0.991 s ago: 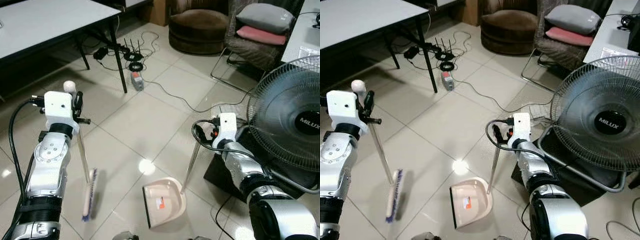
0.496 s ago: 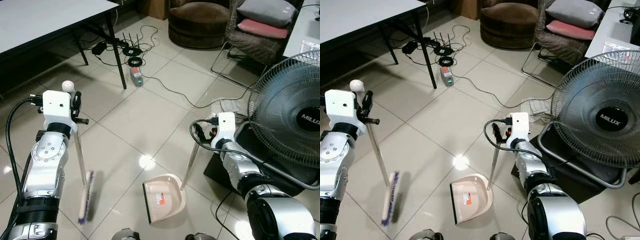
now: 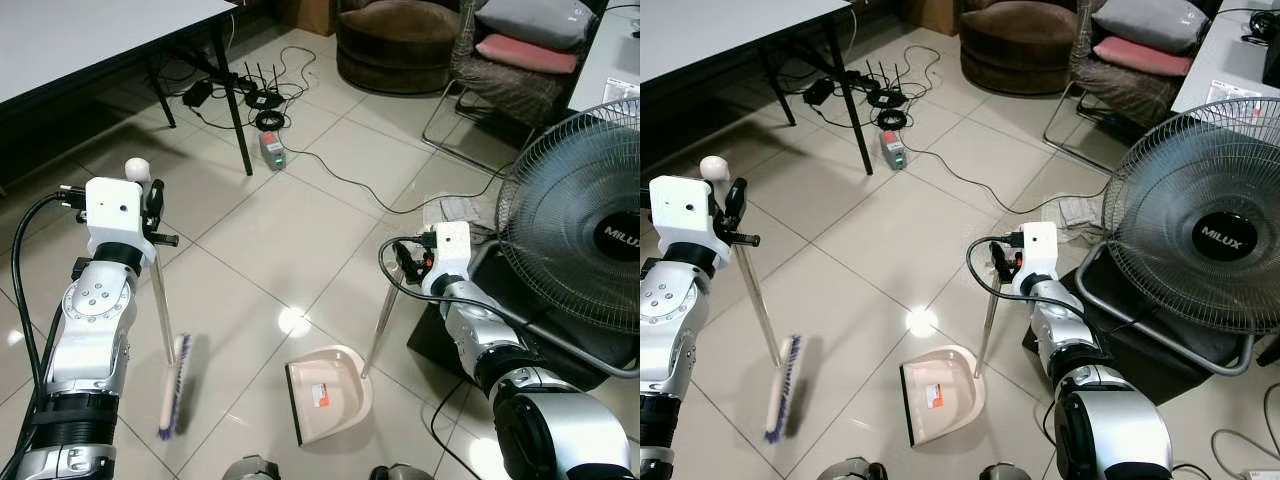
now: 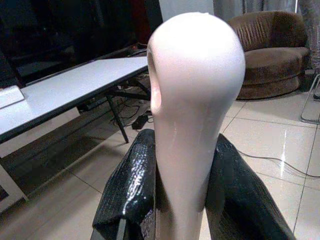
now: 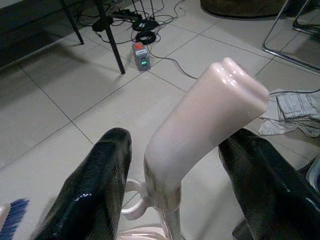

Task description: Sweep floor

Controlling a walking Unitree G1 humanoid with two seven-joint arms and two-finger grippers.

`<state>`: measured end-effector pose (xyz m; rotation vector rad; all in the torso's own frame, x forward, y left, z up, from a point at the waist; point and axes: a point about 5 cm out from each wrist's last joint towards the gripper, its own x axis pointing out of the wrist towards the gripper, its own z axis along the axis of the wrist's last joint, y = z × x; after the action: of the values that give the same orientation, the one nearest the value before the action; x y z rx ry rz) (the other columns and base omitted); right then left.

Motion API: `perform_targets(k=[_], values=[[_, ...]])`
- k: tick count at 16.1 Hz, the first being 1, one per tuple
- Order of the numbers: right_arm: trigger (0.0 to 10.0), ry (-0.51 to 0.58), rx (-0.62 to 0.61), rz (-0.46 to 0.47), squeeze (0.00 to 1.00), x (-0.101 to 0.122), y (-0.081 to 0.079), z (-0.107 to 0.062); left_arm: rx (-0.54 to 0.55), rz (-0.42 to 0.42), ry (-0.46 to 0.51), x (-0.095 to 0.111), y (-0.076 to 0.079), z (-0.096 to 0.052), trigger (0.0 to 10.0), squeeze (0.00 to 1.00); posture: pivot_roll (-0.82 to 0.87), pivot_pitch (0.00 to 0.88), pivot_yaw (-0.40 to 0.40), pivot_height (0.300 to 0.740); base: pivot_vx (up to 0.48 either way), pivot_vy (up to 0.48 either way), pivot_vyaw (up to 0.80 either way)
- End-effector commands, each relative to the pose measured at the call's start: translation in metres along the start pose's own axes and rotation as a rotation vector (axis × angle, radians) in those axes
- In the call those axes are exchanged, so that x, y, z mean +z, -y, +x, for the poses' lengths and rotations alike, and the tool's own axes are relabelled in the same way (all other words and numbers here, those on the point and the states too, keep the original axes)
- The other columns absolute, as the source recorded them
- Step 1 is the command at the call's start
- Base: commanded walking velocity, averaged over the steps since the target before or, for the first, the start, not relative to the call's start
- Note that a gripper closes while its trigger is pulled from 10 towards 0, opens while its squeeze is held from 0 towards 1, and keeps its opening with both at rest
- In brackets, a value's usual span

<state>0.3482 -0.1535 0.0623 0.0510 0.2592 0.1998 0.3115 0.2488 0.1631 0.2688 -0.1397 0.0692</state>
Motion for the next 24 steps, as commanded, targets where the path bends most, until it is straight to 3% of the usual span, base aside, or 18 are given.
perform_targets(k=[1,14,19,22,23,24], values=[[0.0,-0.017,0.003,-0.001,0.0,-0.005,0.0,-0.001,-0.006,0.015,0.041,0.012,-0.001,0.002,10.0,0.0,0.03,0.113,0.022,0.74,0.0,0.0,0.0],[0.0,-0.02,0.005,0.0,0.0,-0.005,0.001,-0.002,-0.007,0.012,0.035,0.011,0.001,0.001,10.0,0.0,0.02,0.117,0.016,0.74,0.0,0.0,0.0],[0.0,0.053,-0.047,0.045,0.0,0.006,0.008,-0.001,0.001,-0.002,0.027,0.006,0.002,-0.001,10.0,0.0,-0.04,0.074,0.026,0.74,0.0,0.0,0.0],[0.0,0.139,-0.06,0.013,0.0,0.017,0.017,-0.009,-0.11,-0.03,-0.019,-0.004,0.025,-0.006,10.0,0.0,-0.07,0.06,0.045,0.74,0.0,0.0,0.0],[0.0,0.17,-0.07,-0.002,0.0,0.024,0.019,-0.015,-0.131,-0.096,-0.057,-0.008,0.034,-0.009,10.0,0.0,-0.08,0.059,0.055,0.74,0.0,0.0,0.0],[0.9,0.193,-0.114,0.001,0.0,0.032,0.024,-0.025,-0.126,-0.149,-0.054,-0.004,0.04,-0.008,10.0,0.0,-0.09,0.06,0.064,0.74,0.0,0.0,0.0]])
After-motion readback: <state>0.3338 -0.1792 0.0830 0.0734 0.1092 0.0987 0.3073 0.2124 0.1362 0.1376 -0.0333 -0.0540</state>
